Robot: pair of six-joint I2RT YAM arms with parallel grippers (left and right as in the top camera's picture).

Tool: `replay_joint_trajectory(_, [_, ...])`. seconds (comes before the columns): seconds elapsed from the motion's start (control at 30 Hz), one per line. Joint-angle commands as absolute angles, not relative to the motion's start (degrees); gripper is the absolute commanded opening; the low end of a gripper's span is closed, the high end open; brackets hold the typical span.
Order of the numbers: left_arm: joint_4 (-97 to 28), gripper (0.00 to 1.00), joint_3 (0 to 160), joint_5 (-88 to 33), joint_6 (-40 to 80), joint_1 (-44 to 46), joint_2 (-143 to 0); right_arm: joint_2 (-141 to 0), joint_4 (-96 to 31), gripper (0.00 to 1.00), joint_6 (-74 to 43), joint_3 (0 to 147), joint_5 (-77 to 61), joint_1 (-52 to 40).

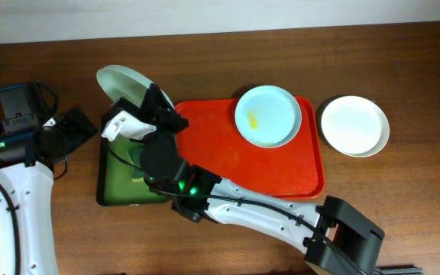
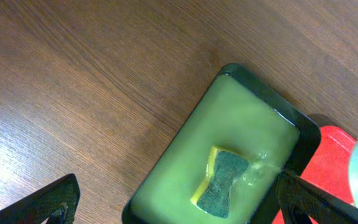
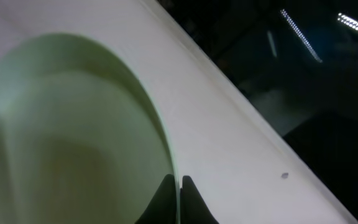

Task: Clean dirty plates on tray and stack at the side
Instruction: 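Lift the white plate over the green tray with the right gripper, then stack the white plate on the plate right of the red tray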

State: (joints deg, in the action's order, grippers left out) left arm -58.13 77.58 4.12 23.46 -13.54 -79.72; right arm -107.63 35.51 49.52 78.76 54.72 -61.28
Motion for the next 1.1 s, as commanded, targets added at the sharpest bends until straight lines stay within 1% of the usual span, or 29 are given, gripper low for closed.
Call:
replay_joint_trajectory(0.0, [-58.19,0.99,78.63,4.34,23.99,-13.63,-79.37,-106.87,36.51,0.04,51.24,79.83,56.21,-61.93])
replay_joint_trajectory(0.23, [-58.19,0.99,78.63,4.34,23.99,-13.63,-79.37,-106.87,37.12,0.04,50.52,79.83,58.78,-61.91])
replay_joint_trajectory(0.33, [-58.19,0.99,78.63,4.34,23.99,-13.63,-79.37,-106.87,37.12,0.04,46.26,79.83,60.10,-61.91])
replay_joint_trajectory(0.37, [-58.19,0.99,78.63,4.34,23.99,-13.63,-79.37,-106.87,37.08,0.04,43.18,79.83,61.34,-61.80])
replay_joint_trajectory(0.43, [-58.19,0.99,78.63,4.34,23.99,-13.63,-79.37,-106.87,34.15,0.04,32.27,79.83,63.70,-60.95])
replay_joint_trajectory(0.47, [-58.19,0.99,78.63,4.34,23.99,-13.63,-79.37,-106.87,28.99,0.04,25.41,79.83,63.66,-60.58])
replay_joint_trajectory(0.5, [-58.19,0.99,78.63,4.34,23.99,-13.63,-79.37,-106.87,21.78,0.04,15.53,79.83,63.57,-59.99])
replay_joint_trajectory(0.53, [-58.22,0.99,78.63,4.34,23.99,-13.63,-79.37,-106.87,15.09,0.04,6.83,79.83,61.04,-59.20])
replay_joint_trajectory(0.57, [-58.22,0.99,78.63,4.34,23.99,-13.63,-79.37,-106.87,9.74,0.04,0.51,79.83,55.55,-58.24])
replay_joint_trajectory(0.6, [-58.19,0.99,78.63,4.34,23.99,-13.63,-79.37,-106.87,3.90,0.04,-8.60,79.83,46.37,-56.16])
replay_joint_trajectory(0.63, [-58.19,0.99,78.63,4.34,23.99,-13.63,-79.37,-106.87,1.50,0.04,-13.93,79.83,39.90,-54.57])
replay_joint_trajectory(0.67, [-58.19,0.99,78.63,4.34,23.99,-13.63,-79.37,-106.87,-1.08,0.04,-20.69,79.83,28.91,-51.86])
replay_joint_trajectory(0.77, [-58.19,0.99,78.63,4.34,23.99,-13.63,-79.37,-105.67,-6.44,0.04,-31.55,79.83,10.09,-43.99])
replay_joint_trajectory(0.83, [-58.17,0.99,78.63,4.34,23.99,-13.63,-79.37,-101.03,-11.70,0.04,-33.74,79.83,-0.97,-36.01])
replay_joint_trajectory(0.97, [-58.19,0.99,78.63,4.34,23.99,-13.63,-79.37,-91.66,-26.15,0.04,-33.76,79.83,-1.56,-22.13])
replay_joint_trajectory(1.07, [-58.19,0.99,78.63,4.34,23.99,-13.63,-79.37,-88.75,-40.29,0.04,-33.74,79.83,-2.98,-4.93])
